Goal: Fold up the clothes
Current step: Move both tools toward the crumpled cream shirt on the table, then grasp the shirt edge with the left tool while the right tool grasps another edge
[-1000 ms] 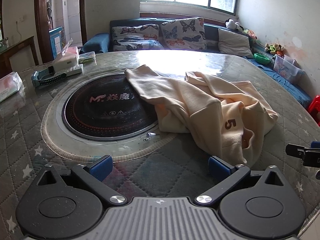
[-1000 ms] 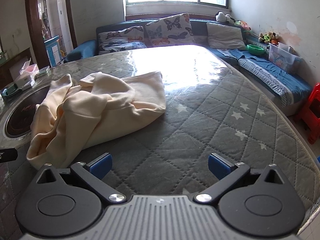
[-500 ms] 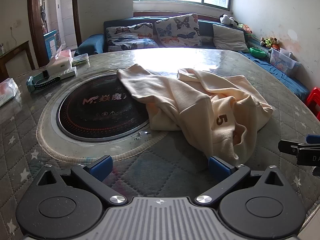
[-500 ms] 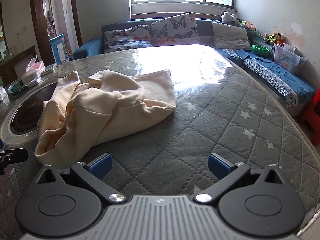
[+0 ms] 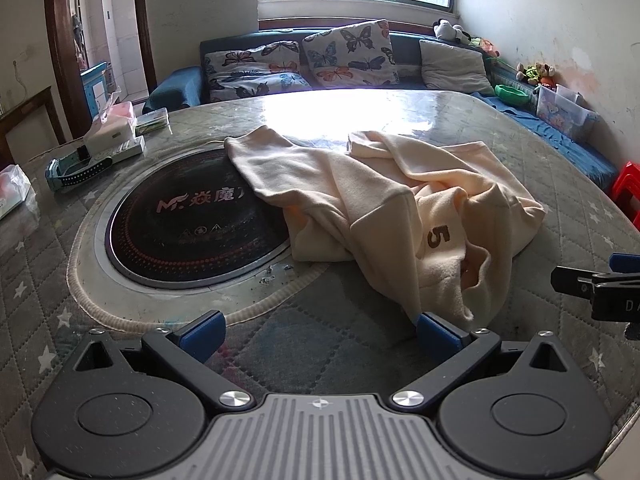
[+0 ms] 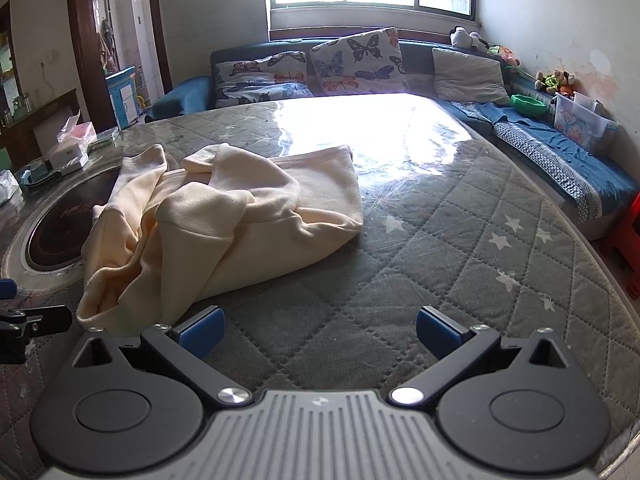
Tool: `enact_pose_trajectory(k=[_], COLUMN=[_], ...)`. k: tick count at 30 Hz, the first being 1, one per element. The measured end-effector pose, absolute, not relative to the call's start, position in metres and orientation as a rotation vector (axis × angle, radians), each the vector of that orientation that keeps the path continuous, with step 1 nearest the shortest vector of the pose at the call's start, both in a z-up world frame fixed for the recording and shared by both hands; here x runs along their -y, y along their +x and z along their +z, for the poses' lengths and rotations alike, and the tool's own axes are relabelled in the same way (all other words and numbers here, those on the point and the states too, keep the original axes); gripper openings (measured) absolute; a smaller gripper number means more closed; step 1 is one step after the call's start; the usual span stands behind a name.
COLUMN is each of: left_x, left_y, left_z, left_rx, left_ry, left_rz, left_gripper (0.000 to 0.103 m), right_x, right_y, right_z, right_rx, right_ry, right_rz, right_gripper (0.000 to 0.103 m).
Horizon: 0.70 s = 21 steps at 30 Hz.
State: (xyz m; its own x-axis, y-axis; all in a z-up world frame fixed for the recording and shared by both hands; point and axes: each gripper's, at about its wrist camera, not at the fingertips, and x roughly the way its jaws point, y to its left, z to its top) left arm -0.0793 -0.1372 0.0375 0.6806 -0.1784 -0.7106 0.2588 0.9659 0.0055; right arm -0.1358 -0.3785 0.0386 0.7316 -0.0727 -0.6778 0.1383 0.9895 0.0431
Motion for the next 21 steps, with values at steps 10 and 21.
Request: enact_pose_trajectory(k=[10,21], left_x=[0.135,0.133], left_y=[-0.066,-0.034], left_z=[0.043,0.064], left_rx=[-0.778,-0.734], left_ry=[0.118,0.125], left_rz=[-0.243,-0.238], left_gripper=[0.103,0.103], right_x=[0.374,0.371], right_y=[-0.123,-0.087], right_z=[0.046,0.063], right_rx=[-0.733,-0.718], right_ry=[0.069,0.044], right_rz=[-0.104,-0.06], right_gripper=[0.103,0.102])
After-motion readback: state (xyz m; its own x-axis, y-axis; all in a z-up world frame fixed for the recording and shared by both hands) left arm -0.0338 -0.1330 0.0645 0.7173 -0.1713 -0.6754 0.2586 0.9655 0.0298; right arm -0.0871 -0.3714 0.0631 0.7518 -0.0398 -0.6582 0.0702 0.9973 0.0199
